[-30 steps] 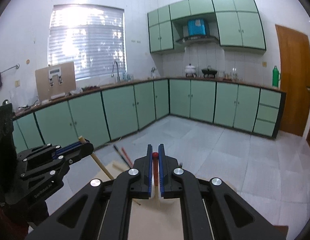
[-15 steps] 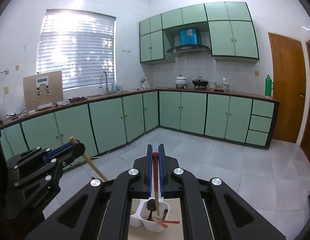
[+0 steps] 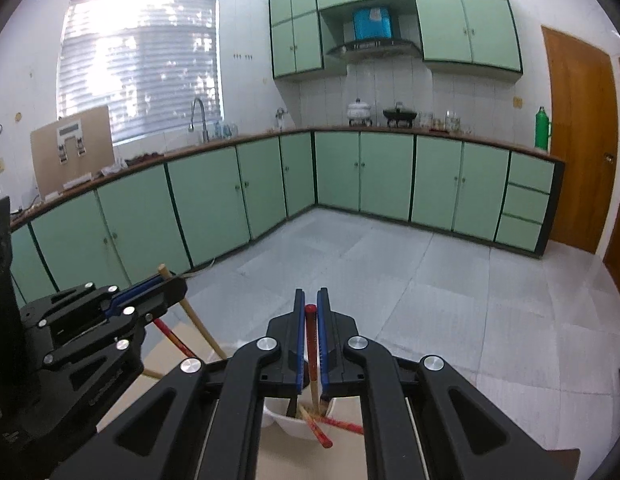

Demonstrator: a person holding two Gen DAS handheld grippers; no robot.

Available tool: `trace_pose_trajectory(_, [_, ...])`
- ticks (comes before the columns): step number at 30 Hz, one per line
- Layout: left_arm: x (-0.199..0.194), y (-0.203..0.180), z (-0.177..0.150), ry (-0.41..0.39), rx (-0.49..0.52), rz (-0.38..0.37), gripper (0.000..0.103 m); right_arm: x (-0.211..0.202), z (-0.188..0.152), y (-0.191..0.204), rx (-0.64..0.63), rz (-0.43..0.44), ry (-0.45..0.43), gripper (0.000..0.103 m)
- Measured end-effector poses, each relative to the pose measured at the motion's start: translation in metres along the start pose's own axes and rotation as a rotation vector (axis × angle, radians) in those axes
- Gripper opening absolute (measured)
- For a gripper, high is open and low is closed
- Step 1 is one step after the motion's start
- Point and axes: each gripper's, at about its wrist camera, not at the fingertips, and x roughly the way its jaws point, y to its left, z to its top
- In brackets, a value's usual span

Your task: Organize utensils

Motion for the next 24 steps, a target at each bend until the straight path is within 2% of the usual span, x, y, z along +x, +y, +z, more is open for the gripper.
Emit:
trace_pose_trajectory(3, [-0.001,0.003,-0.001,0.005,-0.008,-0.002,0.008,-0.004,-0.001,-0.002,0.008,-0.013,-0.01,0.017])
trace_pose_trajectory(4, [-0.005,0.003,0.0,-0.002,-0.009,-0.002,0.008,-0.007,-0.001,-0.004,0.013,-0.023,-0.021,0.027])
trace_pose_trajectory(5, [-0.008,0.003,0.0,-0.007,-0.008,-0.002,0.008,-0.011,0.0,-0.006,0.019,-0.033,-0.03,0.033])
trace_pose_trajectory(8, [-0.02,0.004,0.004,-0.026,-0.018,-0.007,0.02,-0.023,0.001,-0.011,0.033,-0.056,-0.049,0.037])
trace_pose_trajectory(10, [-0.034,0.005,0.005,-0.05,-0.02,0.002,0.033,-0.036,0.0,-0.014,0.033,-0.078,-0.067,0.046])
trace_pose_trajectory(14, [-0.057,0.004,0.003,-0.076,-0.017,0.006,0.041,-0.06,-0.007,-0.015,0.026,-0.107,-0.098,0.058])
trace_pose_trajectory(16, [-0.069,0.004,-0.001,-0.08,-0.022,0.014,0.055,-0.071,-0.013,-0.014,0.021,-0.116,-0.107,0.063])
trace_pose_trajectory(19, [-0.089,0.003,-0.013,-0.086,-0.036,0.015,0.064,-0.089,-0.027,-0.01,0.011,-0.14,-0.119,0.072])
trace_pose_trajectory(24, [-0.115,-0.001,-0.038,-0.071,-0.063,0.002,0.073,-0.113,-0.056,-0.001,-0.004,-0.171,-0.121,0.081])
